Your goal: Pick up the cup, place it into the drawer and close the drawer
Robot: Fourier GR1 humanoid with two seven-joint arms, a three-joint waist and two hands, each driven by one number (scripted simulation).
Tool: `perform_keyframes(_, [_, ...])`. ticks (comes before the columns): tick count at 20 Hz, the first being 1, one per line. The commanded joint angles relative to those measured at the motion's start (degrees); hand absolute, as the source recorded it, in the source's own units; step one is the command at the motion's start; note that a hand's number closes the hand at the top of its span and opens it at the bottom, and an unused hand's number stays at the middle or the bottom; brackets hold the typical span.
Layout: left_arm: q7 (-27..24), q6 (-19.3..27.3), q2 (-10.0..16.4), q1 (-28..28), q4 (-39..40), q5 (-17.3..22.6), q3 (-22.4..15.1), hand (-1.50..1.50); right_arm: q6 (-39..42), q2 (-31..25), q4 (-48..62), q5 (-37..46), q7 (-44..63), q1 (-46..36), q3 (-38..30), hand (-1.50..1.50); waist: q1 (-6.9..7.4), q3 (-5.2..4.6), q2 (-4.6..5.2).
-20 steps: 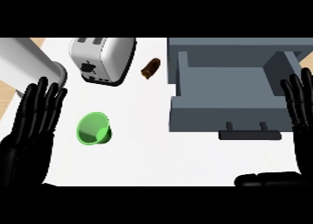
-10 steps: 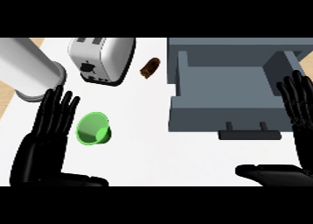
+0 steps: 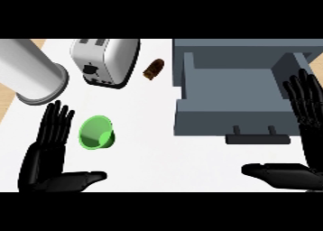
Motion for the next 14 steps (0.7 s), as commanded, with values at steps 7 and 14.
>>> perform_keyframes(7, [-12.84,-0.54,1.67,-5.19,23.36,-1.91,7.22,-1.50,1.53,-0.80,3.54,-1.36,0.92,-3.70,-2.26,-1.50,-0.11,-0.02,0.05])
perform_keyframes(14, [-23.30,-2.79,2.83,-8.85,40.69,-2.41,10.40,-1.50,-0.20,1.83,0.53,2.10,0.50,-1.30,0.73,-1.50,-0.27,-0.04,0.04])
